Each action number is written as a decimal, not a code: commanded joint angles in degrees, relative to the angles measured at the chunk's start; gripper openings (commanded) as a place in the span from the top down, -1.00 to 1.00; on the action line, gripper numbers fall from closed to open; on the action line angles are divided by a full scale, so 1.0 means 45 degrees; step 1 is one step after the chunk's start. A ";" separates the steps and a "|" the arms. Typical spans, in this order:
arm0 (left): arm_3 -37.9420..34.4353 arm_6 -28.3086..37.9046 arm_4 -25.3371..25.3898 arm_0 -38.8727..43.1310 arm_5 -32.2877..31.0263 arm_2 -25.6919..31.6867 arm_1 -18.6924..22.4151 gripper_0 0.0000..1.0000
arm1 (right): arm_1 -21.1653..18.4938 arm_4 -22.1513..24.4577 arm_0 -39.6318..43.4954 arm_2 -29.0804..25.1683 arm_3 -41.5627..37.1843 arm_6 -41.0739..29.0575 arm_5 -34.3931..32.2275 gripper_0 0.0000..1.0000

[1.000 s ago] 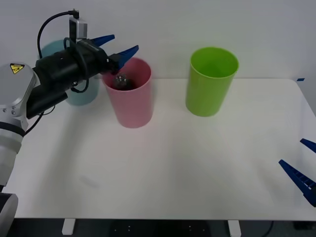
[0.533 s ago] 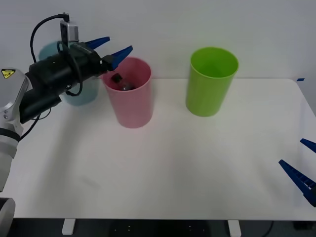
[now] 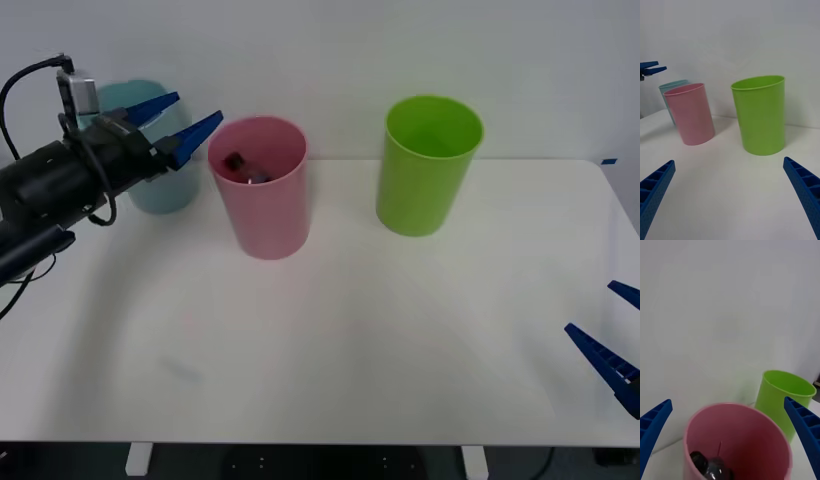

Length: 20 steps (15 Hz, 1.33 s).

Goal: Grasp the object on the table and drop it into the matching bin: aluminum can to the light blue bin, PET bottle to the pink bin.

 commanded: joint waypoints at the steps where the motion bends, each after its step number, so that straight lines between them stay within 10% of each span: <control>1: -0.0446 -0.0037 0.0087 0.0807 -0.0757 0.0877 0.0111 -1.00 | 0.0000 0.0000 0.0000 0.0000 0.0000 0.0000 0.0000 -1.00; 20: -0.3473 -0.2264 0.1825 0.8190 -0.2906 0.5428 0.0599 -1.00 | 0.0000 0.0000 0.0000 0.0000 0.0000 0.0000 0.0000 -1.00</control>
